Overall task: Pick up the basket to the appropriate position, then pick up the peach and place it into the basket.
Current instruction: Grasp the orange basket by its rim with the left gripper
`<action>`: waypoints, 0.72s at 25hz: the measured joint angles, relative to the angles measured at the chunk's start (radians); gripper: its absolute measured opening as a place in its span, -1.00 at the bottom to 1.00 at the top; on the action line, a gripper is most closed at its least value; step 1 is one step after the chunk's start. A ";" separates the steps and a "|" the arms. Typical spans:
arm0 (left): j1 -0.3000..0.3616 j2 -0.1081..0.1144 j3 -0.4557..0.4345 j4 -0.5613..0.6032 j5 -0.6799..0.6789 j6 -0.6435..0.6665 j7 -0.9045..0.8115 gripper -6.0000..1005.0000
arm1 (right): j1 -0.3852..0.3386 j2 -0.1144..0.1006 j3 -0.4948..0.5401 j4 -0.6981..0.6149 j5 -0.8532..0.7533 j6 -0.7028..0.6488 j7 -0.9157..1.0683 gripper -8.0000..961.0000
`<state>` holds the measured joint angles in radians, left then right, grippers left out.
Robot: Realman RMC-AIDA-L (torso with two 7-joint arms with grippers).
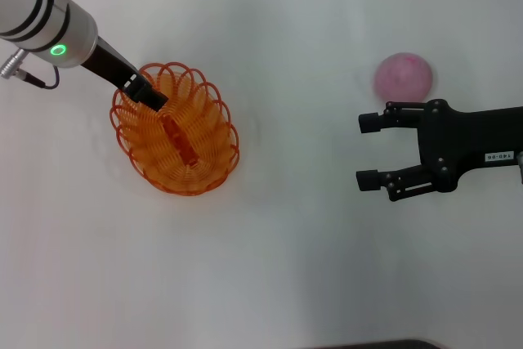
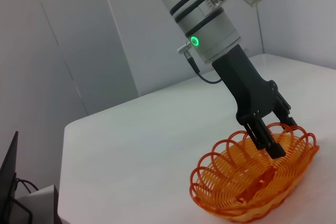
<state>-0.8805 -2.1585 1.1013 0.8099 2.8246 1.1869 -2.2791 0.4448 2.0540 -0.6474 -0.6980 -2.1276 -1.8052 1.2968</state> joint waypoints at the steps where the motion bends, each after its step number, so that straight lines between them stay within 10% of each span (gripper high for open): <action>1: 0.000 0.000 0.004 0.000 0.000 0.000 0.001 0.61 | 0.000 0.000 0.000 0.000 0.000 0.001 0.000 0.92; 18: 0.002 -0.006 0.027 0.017 -0.017 -0.004 0.003 -0.29 | -0.004 0.000 0.000 0.000 0.000 0.012 -0.001 0.92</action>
<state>-0.8781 -2.1644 1.1285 0.8266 2.8073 1.1833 -2.2763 0.4410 2.0540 -0.6474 -0.6980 -2.1278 -1.7927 1.2962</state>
